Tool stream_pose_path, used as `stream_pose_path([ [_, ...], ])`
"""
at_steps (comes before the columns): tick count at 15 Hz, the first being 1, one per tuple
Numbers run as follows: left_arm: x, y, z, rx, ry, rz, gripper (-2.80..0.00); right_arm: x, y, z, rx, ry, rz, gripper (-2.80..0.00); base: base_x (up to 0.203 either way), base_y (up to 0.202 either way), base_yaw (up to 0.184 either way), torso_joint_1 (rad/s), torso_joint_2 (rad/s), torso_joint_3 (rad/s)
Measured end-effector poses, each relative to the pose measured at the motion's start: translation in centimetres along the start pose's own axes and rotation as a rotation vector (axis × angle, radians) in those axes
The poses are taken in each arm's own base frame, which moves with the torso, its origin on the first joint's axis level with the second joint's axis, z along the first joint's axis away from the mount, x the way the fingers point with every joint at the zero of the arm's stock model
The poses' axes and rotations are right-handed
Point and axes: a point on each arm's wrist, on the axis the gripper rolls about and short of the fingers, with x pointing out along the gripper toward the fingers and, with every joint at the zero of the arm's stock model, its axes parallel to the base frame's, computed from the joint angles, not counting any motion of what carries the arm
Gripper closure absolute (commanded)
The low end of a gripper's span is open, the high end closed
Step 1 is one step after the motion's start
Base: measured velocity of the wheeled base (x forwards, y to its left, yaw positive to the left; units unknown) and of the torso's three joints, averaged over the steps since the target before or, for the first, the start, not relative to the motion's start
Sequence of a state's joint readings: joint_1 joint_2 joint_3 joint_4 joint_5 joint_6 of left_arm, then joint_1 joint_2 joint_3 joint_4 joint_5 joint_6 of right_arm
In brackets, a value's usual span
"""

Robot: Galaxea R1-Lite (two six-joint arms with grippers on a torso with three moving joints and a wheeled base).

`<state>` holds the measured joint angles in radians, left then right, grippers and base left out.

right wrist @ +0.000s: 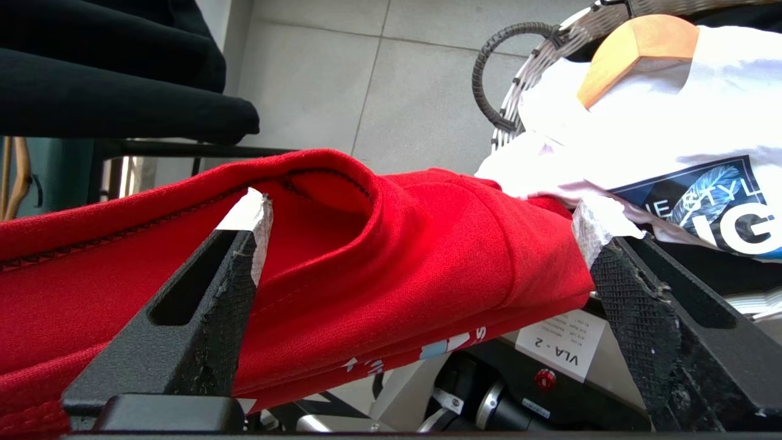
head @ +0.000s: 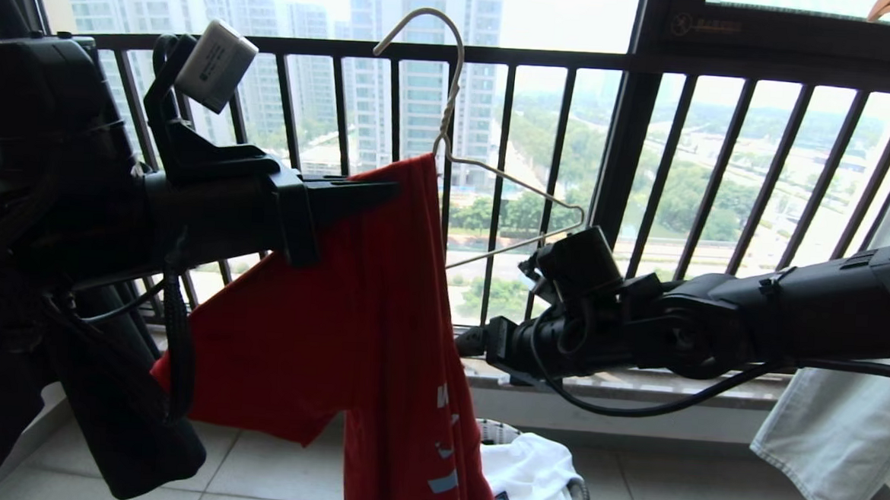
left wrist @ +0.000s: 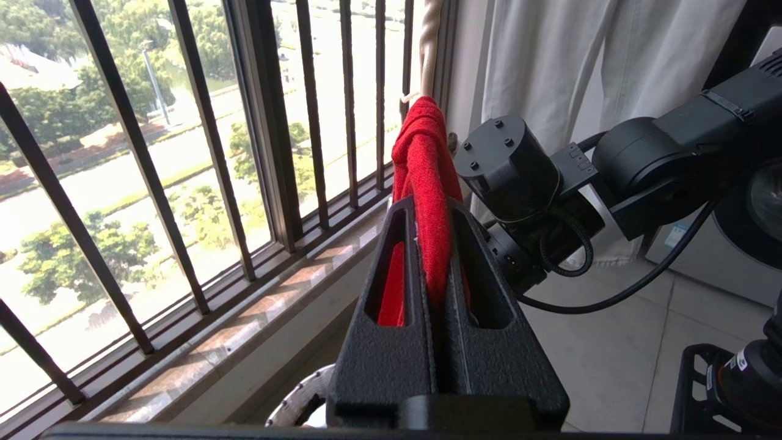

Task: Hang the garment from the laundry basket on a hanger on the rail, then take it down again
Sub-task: Hang the clothes on the clothes rack

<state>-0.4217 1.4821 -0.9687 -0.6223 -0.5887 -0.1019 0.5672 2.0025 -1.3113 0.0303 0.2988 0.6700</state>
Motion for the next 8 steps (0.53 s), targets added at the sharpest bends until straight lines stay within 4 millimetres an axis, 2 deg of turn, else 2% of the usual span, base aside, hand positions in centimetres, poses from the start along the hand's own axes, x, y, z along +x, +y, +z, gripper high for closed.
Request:
stream_pose_path([
  [8,-0.76,-0.65,0.62,0.013,-0.02,-0.005,0.0,0.56,-0.45,0.08,0.005,-0.004,-0.025,-2.8,0.0,0.0,0.0,0.0,0.0,0.0],
])
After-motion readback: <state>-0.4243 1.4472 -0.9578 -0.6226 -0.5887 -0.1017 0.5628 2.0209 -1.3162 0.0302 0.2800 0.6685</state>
